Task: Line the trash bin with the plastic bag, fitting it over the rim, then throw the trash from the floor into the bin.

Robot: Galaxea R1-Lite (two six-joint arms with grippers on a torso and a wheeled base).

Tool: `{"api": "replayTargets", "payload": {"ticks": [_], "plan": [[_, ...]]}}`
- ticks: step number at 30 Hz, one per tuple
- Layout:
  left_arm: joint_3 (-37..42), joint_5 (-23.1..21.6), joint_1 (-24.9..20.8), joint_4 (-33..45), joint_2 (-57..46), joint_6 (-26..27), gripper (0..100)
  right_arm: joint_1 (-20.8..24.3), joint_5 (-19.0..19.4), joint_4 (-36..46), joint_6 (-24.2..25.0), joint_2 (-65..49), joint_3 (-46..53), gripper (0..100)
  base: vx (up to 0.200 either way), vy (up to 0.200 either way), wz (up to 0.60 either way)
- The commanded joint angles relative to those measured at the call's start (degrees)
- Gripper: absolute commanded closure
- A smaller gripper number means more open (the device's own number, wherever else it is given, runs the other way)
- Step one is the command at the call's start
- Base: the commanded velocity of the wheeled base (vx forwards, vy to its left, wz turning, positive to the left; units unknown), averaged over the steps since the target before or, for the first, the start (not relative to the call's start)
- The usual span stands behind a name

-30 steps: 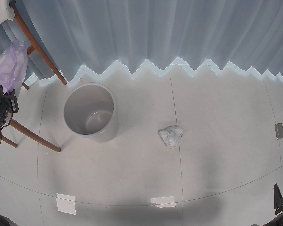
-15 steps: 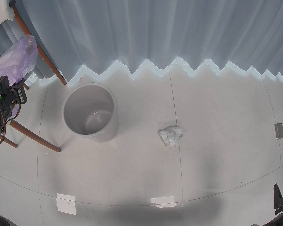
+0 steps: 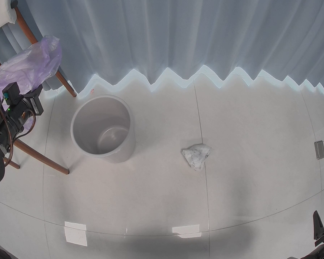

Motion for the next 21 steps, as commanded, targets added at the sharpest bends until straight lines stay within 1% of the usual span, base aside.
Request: {"api": "replayTargets", "payload": {"ticks": [1, 7, 12, 21], "plan": [[-0.12, -0.04, -0.84, -0.26, 0.08, -0.03, 100, -0.02, 0.0, 0.0, -0.01, -1.01, 1.01, 0, 0.0, 0.0, 0.0], [-1.09, -0.04, -1.81, -0.44, -0.27, -0.56, 100, 0.06, 0.0, 0.0, -0.01, -1.01, 1.01, 0, 0.0, 0.0, 0.0], [-1.88, -0.04, -4.27, -0.53, -0.8, -2.93, 100, 0.06, 0.0, 0.0, -0.01, -1.01, 1.01, 0, 0.0, 0.0, 0.0], [-1.44, 0.05, -7.88, -0.26, -3.52, -3.29, 100, -0.02, 0.0, 0.0, -0.01, -1.01, 1.01, 0, 0.0, 0.0, 0.0]]}}
